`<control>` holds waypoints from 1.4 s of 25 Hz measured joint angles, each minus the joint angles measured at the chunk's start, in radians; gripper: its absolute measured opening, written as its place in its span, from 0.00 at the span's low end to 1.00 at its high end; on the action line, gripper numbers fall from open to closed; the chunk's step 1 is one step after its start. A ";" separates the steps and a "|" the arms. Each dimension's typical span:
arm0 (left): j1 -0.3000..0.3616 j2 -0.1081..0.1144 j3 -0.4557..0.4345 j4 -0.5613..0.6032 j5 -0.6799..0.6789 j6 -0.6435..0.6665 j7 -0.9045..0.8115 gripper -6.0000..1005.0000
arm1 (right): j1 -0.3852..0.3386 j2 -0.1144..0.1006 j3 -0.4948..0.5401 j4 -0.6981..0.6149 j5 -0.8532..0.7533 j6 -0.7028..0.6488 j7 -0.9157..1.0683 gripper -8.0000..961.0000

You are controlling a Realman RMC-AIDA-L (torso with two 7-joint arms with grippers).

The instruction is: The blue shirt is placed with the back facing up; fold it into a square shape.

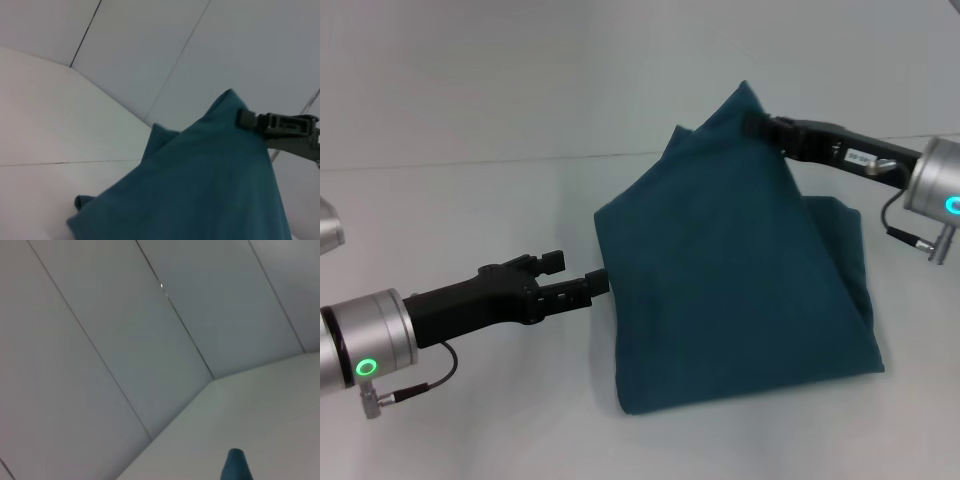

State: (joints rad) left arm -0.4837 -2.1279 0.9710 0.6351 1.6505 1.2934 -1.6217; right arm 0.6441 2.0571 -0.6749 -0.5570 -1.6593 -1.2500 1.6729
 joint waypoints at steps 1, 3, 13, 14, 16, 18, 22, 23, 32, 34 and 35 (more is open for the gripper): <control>0.000 0.000 0.000 0.000 0.000 0.000 0.000 0.96 | -0.009 0.000 0.000 -0.001 0.014 -0.004 -0.013 0.05; 0.000 0.000 0.000 0.000 0.000 0.000 0.000 0.96 | -0.024 -0.002 0.001 -0.002 0.036 -0.008 -0.031 0.05; -0.001 0.000 -0.012 0.000 0.000 -0.001 -0.002 0.95 | -0.082 0.015 0.022 0.016 0.118 0.024 -0.177 0.05; -0.001 0.000 -0.012 0.000 0.000 -0.002 -0.002 0.95 | -0.085 0.018 0.026 0.019 0.120 0.038 -0.186 0.06; -0.001 0.000 -0.012 0.000 0.000 -0.004 -0.003 0.96 | -0.092 0.023 0.032 0.028 0.122 0.076 -0.197 0.06; -0.002 0.000 -0.012 0.000 0.000 -0.006 -0.003 0.96 | -0.094 0.024 0.035 0.043 0.122 0.110 -0.210 0.06; -0.004 0.000 -0.012 -0.002 0.000 -0.013 -0.005 0.95 | -0.095 0.026 0.044 0.074 0.124 0.183 -0.256 0.06; -0.004 0.000 -0.012 -0.004 0.000 -0.017 -0.005 0.95 | -0.094 0.027 0.047 0.081 0.125 0.197 -0.269 0.06; -0.012 0.002 -0.012 -0.030 0.003 -0.040 -0.008 0.95 | -0.061 0.029 0.046 0.141 0.127 0.418 -0.322 0.07; -0.013 0.002 -0.012 -0.031 0.003 -0.044 -0.010 0.94 | -0.048 0.029 0.044 0.156 0.124 0.467 -0.326 0.07; -0.013 0.002 -0.012 -0.031 0.003 -0.045 -0.012 0.94 | -0.044 0.029 0.043 0.161 0.123 0.488 -0.326 0.07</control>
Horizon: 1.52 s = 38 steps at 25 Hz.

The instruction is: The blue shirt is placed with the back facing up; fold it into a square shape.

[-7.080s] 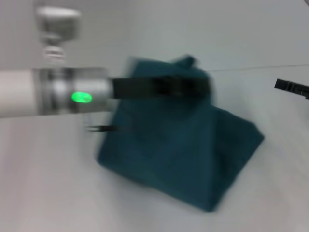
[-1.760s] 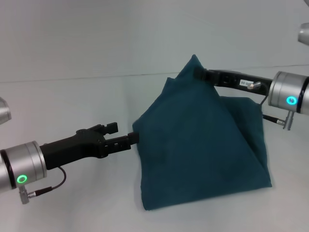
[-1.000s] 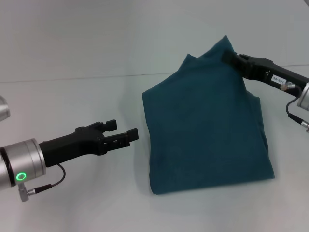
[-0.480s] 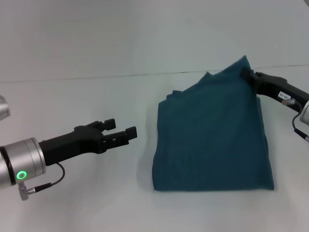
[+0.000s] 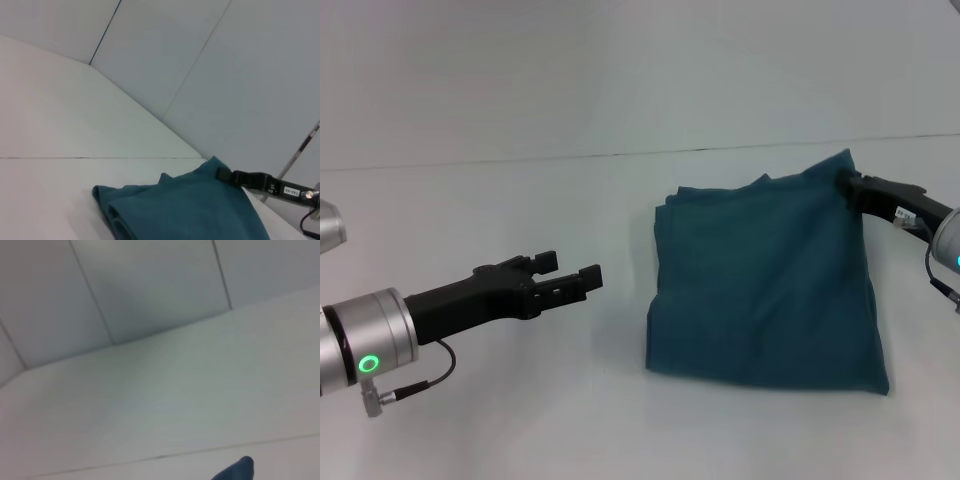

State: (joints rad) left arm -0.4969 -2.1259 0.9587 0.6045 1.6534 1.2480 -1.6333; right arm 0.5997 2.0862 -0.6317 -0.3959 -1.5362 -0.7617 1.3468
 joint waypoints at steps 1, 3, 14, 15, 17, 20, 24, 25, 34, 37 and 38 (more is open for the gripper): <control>0.000 0.000 0.000 0.000 0.000 -0.001 -0.002 0.94 | 0.004 0.000 0.000 0.005 -0.001 0.020 0.000 0.07; 0.000 0.000 0.000 0.000 0.000 -0.004 -0.006 0.94 | 0.010 0.000 -0.001 0.013 -0.002 0.055 0.000 0.07; -0.003 0.000 0.001 -0.020 0.000 -0.031 -0.009 0.94 | 0.019 0.000 0.002 0.044 0.001 0.195 0.000 0.08; -0.003 0.000 0.001 -0.021 0.000 -0.032 -0.009 0.94 | 0.019 0.000 0.006 0.044 0.002 0.200 0.000 0.08; -0.003 0.000 0.000 -0.022 0.000 -0.033 -0.010 0.94 | 0.017 0.000 0.012 0.037 0.013 0.203 0.000 0.16; -0.002 0.001 -0.008 -0.023 0.000 -0.033 -0.011 0.94 | -0.001 0.000 0.017 0.012 0.056 0.198 0.000 0.27; -0.001 0.002 -0.017 -0.024 -0.004 -0.030 -0.011 0.94 | -0.042 -0.002 0.022 -0.046 0.108 0.154 -0.001 0.56; -0.001 0.002 -0.020 -0.024 -0.005 -0.029 -0.011 0.94 | -0.053 -0.004 0.023 -0.061 0.116 0.134 0.001 0.61; -0.002 0.003 -0.054 -0.019 -0.009 0.030 -0.076 0.94 | -0.105 -0.086 0.000 -0.089 0.028 -0.102 0.220 0.84; -0.003 0.005 -0.060 -0.018 -0.009 0.049 -0.118 0.94 | -0.102 -0.119 -0.001 -0.092 -0.064 -0.153 0.322 0.86; -0.003 0.005 -0.060 -0.018 -0.009 0.049 -0.118 0.94 | -0.099 -0.133 -0.002 -0.092 -0.101 -0.175 0.365 0.87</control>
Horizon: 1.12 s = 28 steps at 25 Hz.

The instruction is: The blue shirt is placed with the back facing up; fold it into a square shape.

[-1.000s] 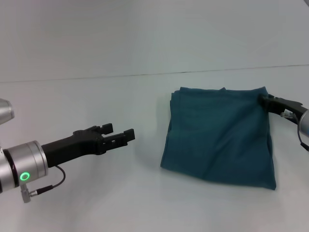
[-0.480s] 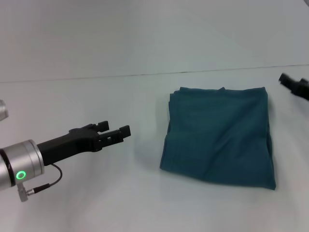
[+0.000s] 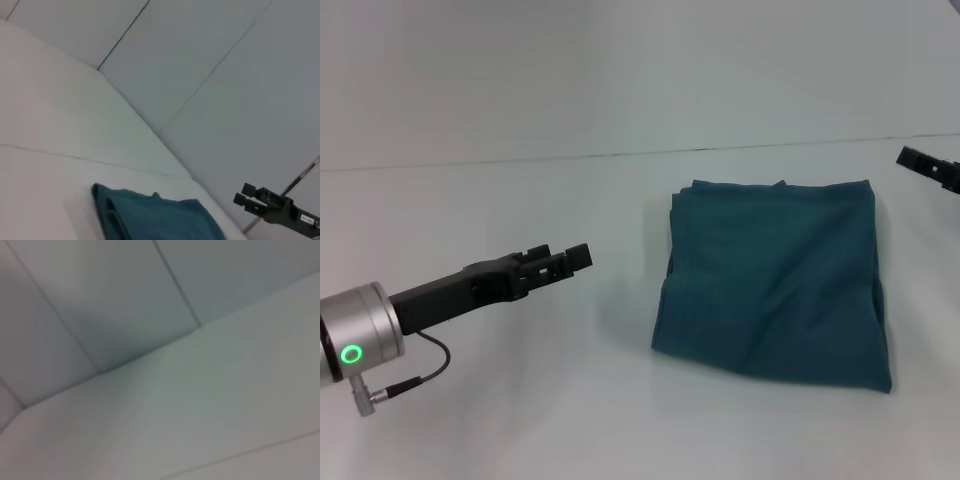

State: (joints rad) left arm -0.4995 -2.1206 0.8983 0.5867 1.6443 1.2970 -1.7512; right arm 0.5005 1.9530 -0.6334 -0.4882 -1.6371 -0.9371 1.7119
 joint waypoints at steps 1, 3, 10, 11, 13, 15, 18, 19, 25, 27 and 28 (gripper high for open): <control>0.000 0.002 -0.003 0.000 0.001 0.009 -0.038 0.94 | 0.003 -0.014 0.000 0.000 -0.031 -0.023 0.040 0.88; 0.002 0.005 -0.003 0.001 0.006 0.017 -0.080 0.94 | 0.007 -0.040 0.000 -0.002 -0.071 -0.075 0.099 0.88; 0.006 0.005 0.005 -0.003 0.047 0.060 -0.107 0.94 | 0.006 -0.095 0.006 -0.049 -0.131 -0.232 0.230 0.88; 0.004 0.003 0.008 -0.003 0.062 0.060 -0.101 0.94 | 0.005 -0.095 0.006 -0.060 -0.136 -0.245 0.239 0.88; 0.001 -0.005 0.017 -0.006 0.085 0.054 -0.081 0.94 | 0.003 -0.094 0.007 -0.076 -0.140 -0.264 0.252 0.88; -0.003 -0.011 0.026 -0.008 0.100 0.048 -0.057 0.94 | 0.003 -0.092 0.007 -0.080 -0.140 -0.273 0.258 0.88; -0.009 -0.015 0.048 -0.013 0.114 0.034 -0.038 0.94 | 0.007 -0.094 0.002 -0.080 -0.146 -0.280 0.266 0.88; -0.011 -0.016 0.055 -0.015 0.115 0.029 -0.035 0.94 | 0.008 -0.095 0.001 -0.080 -0.152 -0.283 0.270 0.88; -0.016 -0.023 0.069 -0.020 0.116 0.010 -0.005 0.94 | 0.015 -0.095 -0.002 -0.090 -0.192 -0.307 0.280 0.88; -0.020 -0.025 0.069 -0.021 0.116 0.005 -0.003 0.94 | 0.017 -0.094 0.000 -0.093 -0.203 -0.306 0.280 0.88; -0.023 -0.025 0.070 -0.021 0.116 0.003 -0.002 0.94 | 0.017 -0.094 0.002 -0.093 -0.207 -0.304 0.280 0.88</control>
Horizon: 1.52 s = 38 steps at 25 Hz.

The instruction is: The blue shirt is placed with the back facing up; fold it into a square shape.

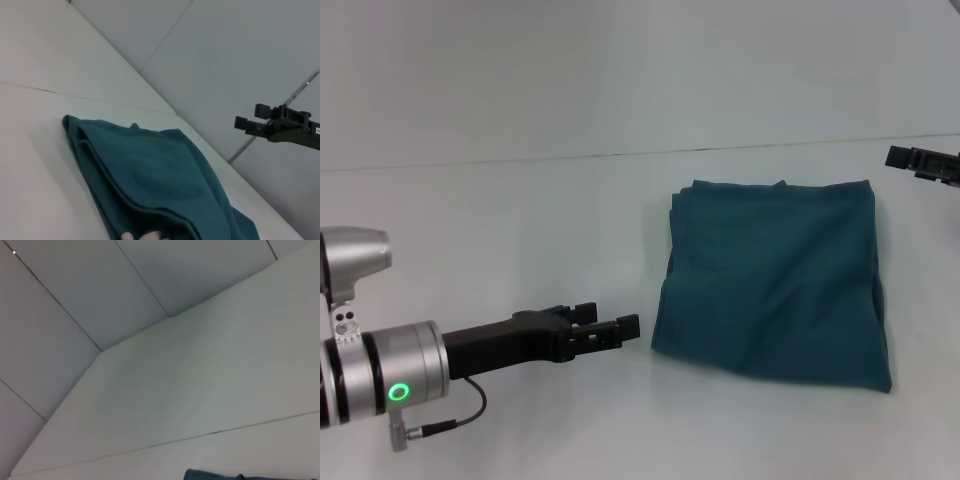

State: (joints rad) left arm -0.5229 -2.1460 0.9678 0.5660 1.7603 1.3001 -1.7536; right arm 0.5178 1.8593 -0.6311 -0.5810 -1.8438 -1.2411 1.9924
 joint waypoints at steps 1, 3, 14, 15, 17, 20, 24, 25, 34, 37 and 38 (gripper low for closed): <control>-0.003 -0.001 0.000 0.000 0.000 -0.002 0.001 0.94 | 0.000 0.000 0.001 0.000 -0.001 0.001 0.000 0.88; -0.009 -0.001 0.000 0.000 0.000 -0.005 0.001 0.94 | 0.002 0.001 0.001 0.000 -0.002 0.004 0.001 0.88; -0.028 -0.005 0.000 -0.002 0.017 -0.021 0.002 0.93 | 0.031 0.015 -0.003 0.000 -0.035 0.038 0.000 0.87; -0.029 -0.007 0.000 -0.002 0.020 -0.026 0.003 0.93 | 0.032 0.016 -0.002 0.000 -0.036 0.040 -0.001 0.87; -0.035 -0.013 0.009 -0.007 0.024 -0.045 0.005 0.93 | 0.033 0.016 0.001 0.000 -0.036 0.042 -0.003 0.87; -0.058 -0.017 0.039 -0.036 0.025 -0.088 0.013 0.93 | 0.036 0.016 0.003 0.000 -0.036 0.048 -0.005 0.87; -0.090 -0.019 0.075 -0.069 0.020 -0.137 0.022 0.93 | 0.040 0.016 0.003 0.000 -0.036 0.055 -0.007 0.87; -0.093 -0.020 0.078 -0.071 0.019 -0.142 0.025 0.93 | 0.041 0.017 0.004 0.000 -0.036 0.056 -0.008 0.87; -0.106 -0.023 0.080 -0.078 0.018 -0.142 0.113 0.93 | 0.041 0.022 0.003 0.000 -0.035 0.056 -0.009 0.87; -0.112 -0.023 0.088 -0.078 0.018 -0.143 0.125 0.93 | 0.040 0.023 0.004 0.000 -0.035 0.055 -0.009 0.87; -0.113 -0.023 0.094 -0.078 0.018 -0.145 0.127 0.93 | 0.040 0.024 0.004 0.000 -0.035 0.055 -0.009 0.87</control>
State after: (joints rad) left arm -0.6363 -2.1691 1.0619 0.4876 1.7787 1.1556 -1.6267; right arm 0.5573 1.8829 -0.6274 -0.5814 -1.8790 -1.1857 1.9834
